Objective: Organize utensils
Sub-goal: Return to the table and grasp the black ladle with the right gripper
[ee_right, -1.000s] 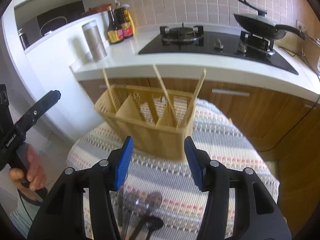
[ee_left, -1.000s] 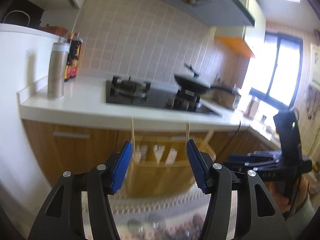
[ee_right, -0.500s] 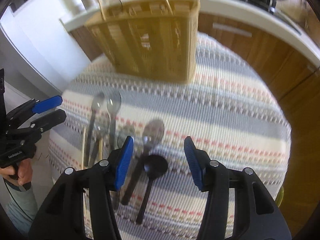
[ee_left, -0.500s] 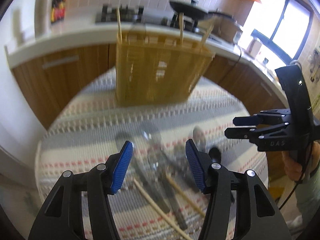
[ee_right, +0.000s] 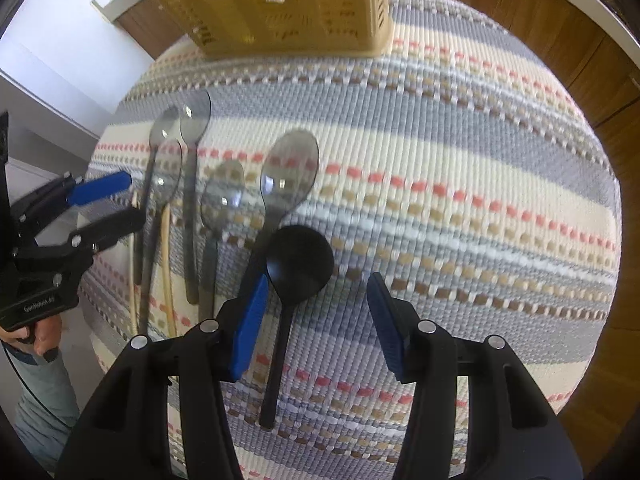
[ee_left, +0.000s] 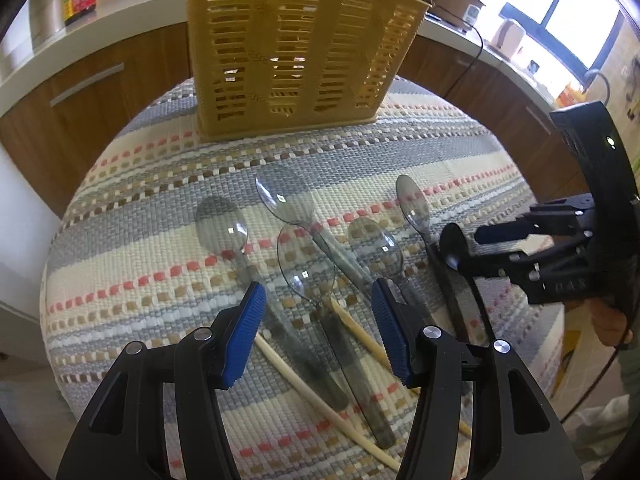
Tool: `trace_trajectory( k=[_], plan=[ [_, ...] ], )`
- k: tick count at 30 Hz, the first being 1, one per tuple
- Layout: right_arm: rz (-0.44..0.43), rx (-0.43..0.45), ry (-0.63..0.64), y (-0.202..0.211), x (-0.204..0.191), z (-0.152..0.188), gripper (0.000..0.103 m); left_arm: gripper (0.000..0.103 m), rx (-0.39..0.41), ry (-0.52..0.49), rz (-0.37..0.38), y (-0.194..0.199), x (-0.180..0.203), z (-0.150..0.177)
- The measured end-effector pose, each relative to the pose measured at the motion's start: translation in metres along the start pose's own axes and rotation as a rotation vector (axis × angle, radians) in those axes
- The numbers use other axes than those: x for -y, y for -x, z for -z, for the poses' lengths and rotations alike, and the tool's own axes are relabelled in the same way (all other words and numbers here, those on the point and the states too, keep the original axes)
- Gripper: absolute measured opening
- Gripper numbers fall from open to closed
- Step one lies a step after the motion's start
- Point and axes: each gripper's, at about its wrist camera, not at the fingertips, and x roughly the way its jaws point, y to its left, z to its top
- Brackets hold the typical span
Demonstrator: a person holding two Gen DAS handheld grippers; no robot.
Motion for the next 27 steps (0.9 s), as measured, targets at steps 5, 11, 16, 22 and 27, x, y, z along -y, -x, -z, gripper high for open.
trace_trajectory(
  k=[5,11,16,22,27],
  plan=[
    [0.015,0.010,0.013,-0.002,-0.004,0.003,0.048,0.053,-0.019,-0.018,-0.037,-0.015,0.005,-0.011],
    [0.028,0.021,0.005,-0.006,-0.009,-0.005,0.048,0.043,-0.047,-0.001,-0.039,-0.034,0.005,-0.021],
    [0.050,0.019,0.030,-0.013,-0.020,-0.020,0.048,0.034,-0.046,-0.023,-0.082,-0.039,0.013,-0.024],
    [0.076,0.025,0.077,-0.017,-0.042,-0.017,0.034,0.033,0.001,-0.059,-0.154,-0.036,0.026,-0.024],
    [0.073,0.056,0.099,-0.017,-0.046,-0.009,0.032,0.033,0.062,-0.071,-0.151,-0.022,0.037,-0.024]
  ],
)
